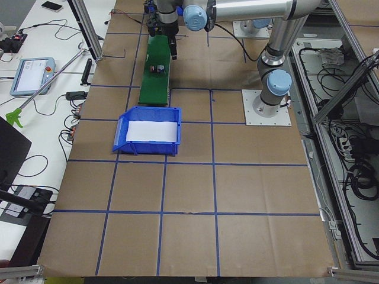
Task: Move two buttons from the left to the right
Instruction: 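Carry the yellow button with the right gripper to the empty bin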
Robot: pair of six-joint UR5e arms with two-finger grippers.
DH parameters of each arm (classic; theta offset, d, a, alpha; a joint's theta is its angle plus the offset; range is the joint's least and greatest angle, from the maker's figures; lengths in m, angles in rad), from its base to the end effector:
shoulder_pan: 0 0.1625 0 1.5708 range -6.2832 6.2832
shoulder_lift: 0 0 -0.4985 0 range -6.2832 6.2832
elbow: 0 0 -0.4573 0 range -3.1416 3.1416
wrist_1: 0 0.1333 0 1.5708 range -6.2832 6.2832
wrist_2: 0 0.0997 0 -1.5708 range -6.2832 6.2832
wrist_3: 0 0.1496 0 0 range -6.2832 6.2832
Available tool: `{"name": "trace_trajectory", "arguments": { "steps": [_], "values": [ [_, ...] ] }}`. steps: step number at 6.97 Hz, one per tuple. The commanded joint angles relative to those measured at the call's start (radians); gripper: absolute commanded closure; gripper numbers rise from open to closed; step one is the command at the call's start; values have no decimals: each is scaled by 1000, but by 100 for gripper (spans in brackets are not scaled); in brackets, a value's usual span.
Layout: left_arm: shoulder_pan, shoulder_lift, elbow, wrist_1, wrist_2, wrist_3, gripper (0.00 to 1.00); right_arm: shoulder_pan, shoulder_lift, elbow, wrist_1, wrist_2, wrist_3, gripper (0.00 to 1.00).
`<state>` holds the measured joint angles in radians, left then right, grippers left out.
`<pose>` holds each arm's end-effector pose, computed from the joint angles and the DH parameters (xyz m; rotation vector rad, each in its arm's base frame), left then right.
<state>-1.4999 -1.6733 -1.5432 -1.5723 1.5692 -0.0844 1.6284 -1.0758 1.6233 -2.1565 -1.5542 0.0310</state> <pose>-0.0911 -0.6030 0.4674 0.2435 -3.1288 -0.1200 0.1777 -0.7236 0.2175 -0.0420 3.1225 -0.0584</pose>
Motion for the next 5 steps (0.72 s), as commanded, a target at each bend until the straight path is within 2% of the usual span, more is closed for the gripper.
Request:
{"name": "trace_trajectory", "arguments": {
  "steps": [1, 2, 5],
  "values": [
    [1, 1, 0, 0, 0, 2, 0, -5, -2, -14, 4, 5, -12, 85],
    [1, 0, 0, 3, 0, 2, 0, -11, -9, -25, 15, 3, -17, 90],
    [1, 1, 0, 3, 0, 2, 0, -65, -29, -204, 266, 0, -25, 92]
  ]
}}
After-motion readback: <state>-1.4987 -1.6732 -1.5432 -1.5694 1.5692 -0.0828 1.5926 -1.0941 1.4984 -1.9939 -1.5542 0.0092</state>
